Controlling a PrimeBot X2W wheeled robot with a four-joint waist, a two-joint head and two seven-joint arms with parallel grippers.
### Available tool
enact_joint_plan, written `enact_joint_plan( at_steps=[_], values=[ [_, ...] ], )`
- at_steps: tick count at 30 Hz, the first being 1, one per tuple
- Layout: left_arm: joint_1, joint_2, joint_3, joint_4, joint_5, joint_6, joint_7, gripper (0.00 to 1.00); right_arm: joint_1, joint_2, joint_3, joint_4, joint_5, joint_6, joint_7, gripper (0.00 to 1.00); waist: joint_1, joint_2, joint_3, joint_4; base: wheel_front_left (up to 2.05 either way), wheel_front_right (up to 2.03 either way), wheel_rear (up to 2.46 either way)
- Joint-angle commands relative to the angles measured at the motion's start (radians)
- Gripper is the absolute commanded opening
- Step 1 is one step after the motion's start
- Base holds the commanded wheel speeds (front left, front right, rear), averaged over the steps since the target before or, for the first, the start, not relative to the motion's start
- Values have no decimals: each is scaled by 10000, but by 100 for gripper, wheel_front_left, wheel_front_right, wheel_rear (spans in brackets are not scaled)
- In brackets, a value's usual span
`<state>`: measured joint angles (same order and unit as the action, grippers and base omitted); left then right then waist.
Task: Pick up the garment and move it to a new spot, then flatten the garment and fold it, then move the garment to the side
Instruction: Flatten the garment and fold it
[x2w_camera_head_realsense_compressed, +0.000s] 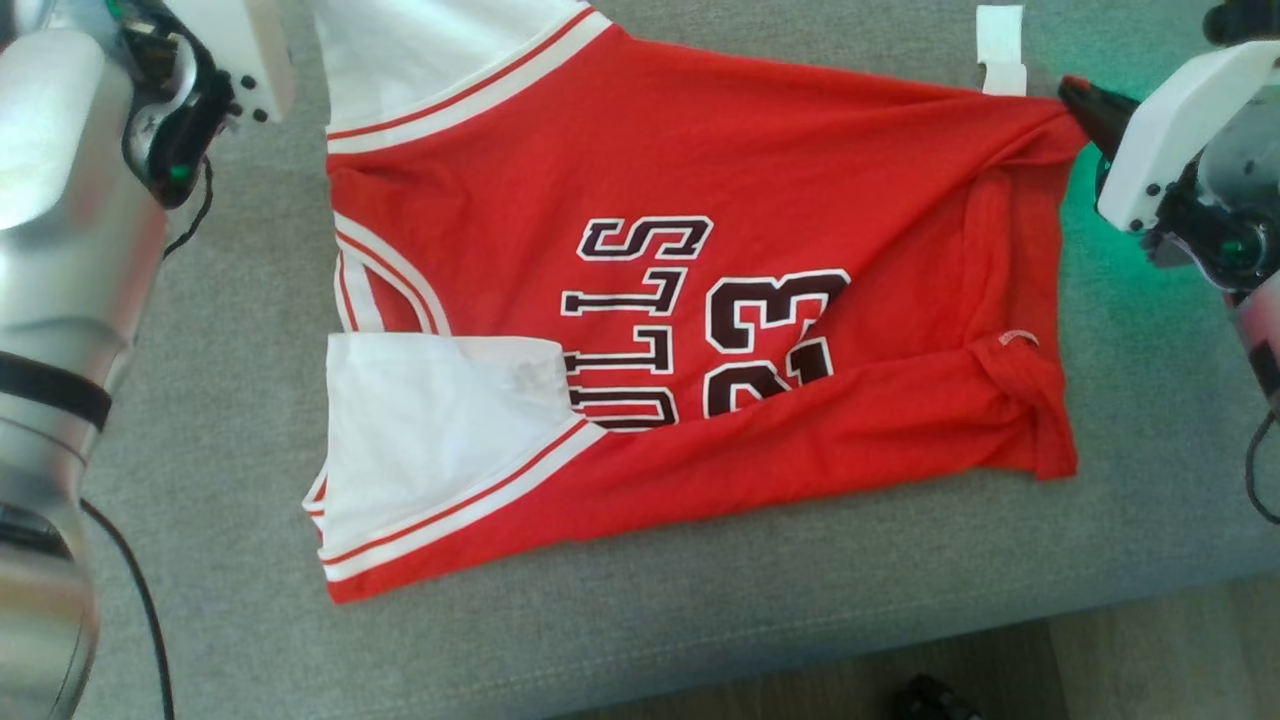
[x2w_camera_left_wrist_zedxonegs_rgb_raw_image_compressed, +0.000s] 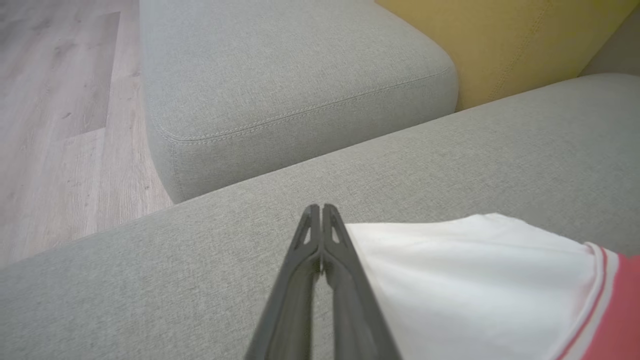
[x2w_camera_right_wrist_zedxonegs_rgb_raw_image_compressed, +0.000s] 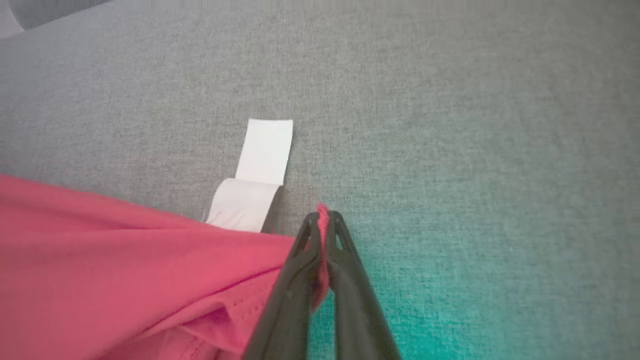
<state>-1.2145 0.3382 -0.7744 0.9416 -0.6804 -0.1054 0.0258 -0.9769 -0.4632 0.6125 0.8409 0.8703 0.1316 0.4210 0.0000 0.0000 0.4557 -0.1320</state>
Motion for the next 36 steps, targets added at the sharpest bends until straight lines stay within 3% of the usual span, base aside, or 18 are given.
enact_joint_plan(
  at_steps=[1, 17, 24, 30, 36],
  values=[
    [-576, 470, 315, -52, -2, 139, -221, 0, -313, -322, 72, -104, -93, -9, -329, 0, 0, 0, -11, 23, 0, 0, 0],
    [-1429, -32, 601, 896, -7, 647, -1824, 0, -1967, -213, 964, 734, -1512, -9, -3205, 0, 0, 0, 365, 413, 0, 0, 0],
    [-1324, -495, 499, 1405, -147, 204, -2319, 0, -2129, -18, 1359, 1268, -1461, -9, -4438, 0, 0, 0, 136, 672, 0, 0, 0],
    [-865, -419, 343, 1347, -329, -127, -2474, 0, -1457, -255, 1857, 812, -871, -9, -5083, 0, 0, 0, -407, 762, 0, 0, 0],
    [-94, -191, 15, 766, -546, -235, -2477, 0, -609, -792, 2501, 195, -215, -9, -5060, 0, 0, 0, -1080, 916, 0, 0, 0]
  ],
)
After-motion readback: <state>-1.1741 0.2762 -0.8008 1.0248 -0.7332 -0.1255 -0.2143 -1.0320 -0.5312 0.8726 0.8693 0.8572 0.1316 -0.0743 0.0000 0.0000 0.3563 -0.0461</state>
